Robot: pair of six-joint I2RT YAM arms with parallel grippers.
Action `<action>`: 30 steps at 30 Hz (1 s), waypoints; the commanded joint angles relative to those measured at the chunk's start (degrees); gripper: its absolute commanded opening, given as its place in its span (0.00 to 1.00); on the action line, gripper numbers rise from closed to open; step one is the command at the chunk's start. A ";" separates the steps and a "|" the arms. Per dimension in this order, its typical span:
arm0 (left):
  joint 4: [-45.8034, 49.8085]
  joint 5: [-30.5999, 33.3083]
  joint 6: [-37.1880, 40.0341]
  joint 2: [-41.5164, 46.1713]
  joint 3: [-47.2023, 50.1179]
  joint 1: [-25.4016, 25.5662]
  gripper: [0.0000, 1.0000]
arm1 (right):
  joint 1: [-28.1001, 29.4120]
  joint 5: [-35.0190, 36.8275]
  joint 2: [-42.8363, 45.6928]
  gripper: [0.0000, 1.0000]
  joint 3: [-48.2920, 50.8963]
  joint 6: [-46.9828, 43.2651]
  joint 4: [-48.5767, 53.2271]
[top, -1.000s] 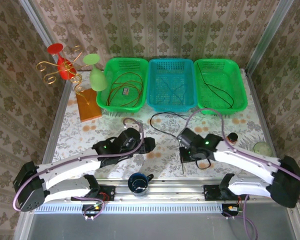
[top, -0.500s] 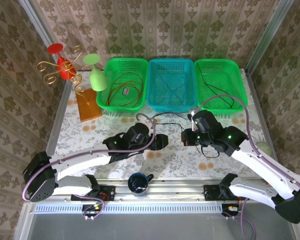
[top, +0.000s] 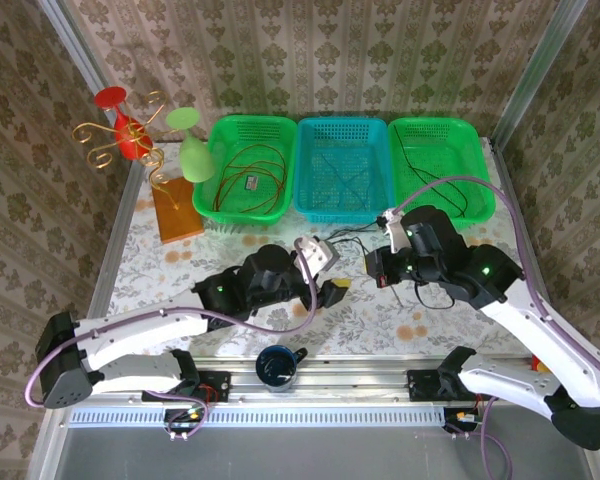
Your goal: Untangle the cables
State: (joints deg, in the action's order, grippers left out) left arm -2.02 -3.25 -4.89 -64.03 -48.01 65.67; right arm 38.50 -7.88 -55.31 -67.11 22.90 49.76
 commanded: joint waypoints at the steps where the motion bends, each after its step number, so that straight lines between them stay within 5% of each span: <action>1: -0.15 -5.19 12.64 2.48 -1.29 -2.65 0.64 | -0.20 -0.50 1.31 0.00 -2.73 -11.98 4.96; 6: 2.81 -10.43 23.77 1.09 -3.61 -5.96 0.68 | -0.20 -3.43 3.38 0.00 -2.42 -23.87 3.51; 17: 2.22 -21.58 27.12 -10.73 -12.76 -10.05 0.64 | -0.37 -7.51 -2.67 0.00 -6.02 -38.32 6.98; 20: 3.07 -22.78 26.78 -14.00 -15.06 -10.13 0.48 | -0.60 -8.38 -2.58 0.00 -5.69 -39.46 5.65; 23: -0.95 -22.10 24.73 -15.06 -14.23 -11.11 0.10 | -1.82 -9.28 -1.94 0.00 -4.81 -39.72 4.09; 26: -5.53 -20.96 21.14 -14.72 -12.76 -12.05 0.00 | -3.62 -9.01 -0.55 0.00 -2.99 -39.00 1.89; 27: -6.78 -20.25 20.06 -14.51 -12.11 -12.26 0.00 | -4.08 -7.25 0.28 0.19 -2.07 -37.61 0.42; 28: -7.91 -18.78 18.58 -14.16 -11.61 -12.32 0.00 | -4.29 -4.61 1.22 0.53 -1.27 -35.30 -1.07; 30: -10.37 -17.52 15.68 -13.54 -10.49 -12.54 0.00 | -4.89 -3.79 2.94 0.73 -0.92 -33.82 -1.59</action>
State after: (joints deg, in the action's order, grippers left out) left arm -6.28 -22.63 16.12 -79.40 -59.96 53.82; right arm 34.24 -13.82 -55.27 -68.93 -13.21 50.48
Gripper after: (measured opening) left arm 0.046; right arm 0.465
